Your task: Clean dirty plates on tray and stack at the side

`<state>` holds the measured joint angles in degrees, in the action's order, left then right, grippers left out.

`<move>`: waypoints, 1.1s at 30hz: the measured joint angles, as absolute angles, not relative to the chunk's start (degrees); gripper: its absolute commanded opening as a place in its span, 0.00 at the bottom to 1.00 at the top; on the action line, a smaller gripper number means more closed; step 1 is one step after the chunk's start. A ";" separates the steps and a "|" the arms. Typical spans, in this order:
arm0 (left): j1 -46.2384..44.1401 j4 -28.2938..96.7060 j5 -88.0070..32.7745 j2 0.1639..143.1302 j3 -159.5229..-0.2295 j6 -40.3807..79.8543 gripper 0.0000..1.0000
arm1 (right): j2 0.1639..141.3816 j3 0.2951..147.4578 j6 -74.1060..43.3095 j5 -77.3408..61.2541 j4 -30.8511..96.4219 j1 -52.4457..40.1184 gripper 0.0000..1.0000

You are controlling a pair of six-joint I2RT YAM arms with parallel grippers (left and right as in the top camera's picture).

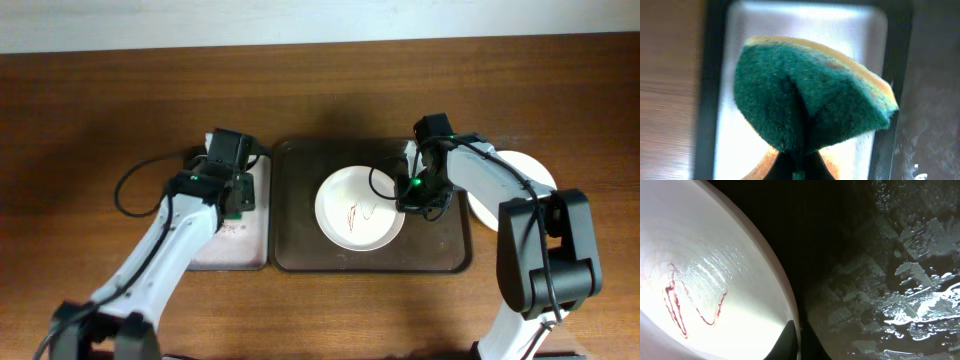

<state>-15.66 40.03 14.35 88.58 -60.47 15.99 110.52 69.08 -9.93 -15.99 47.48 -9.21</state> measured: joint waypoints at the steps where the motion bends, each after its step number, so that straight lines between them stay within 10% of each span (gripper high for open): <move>1: -14.90 40.03 11.62 90.17 -60.25 15.59 0.00 | 110.54 69.08 -9.89 -15.99 47.48 -9.21 0.04; 15: -21.63 28.86 -18.70 92.18 -60.99 15.64 0.00 | 110.54 68.36 -11.51 -19.70 48.58 -12.93 0.04; 33: -36.05 14.87 -17.69 108.44 -61.91 43.42 0.00 | 110.54 68.34 -12.25 -20.08 48.49 -13.45 0.04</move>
<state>-36.05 14.87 -17.69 108.44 -61.91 43.42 110.54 68.34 -12.25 -20.08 48.49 -13.45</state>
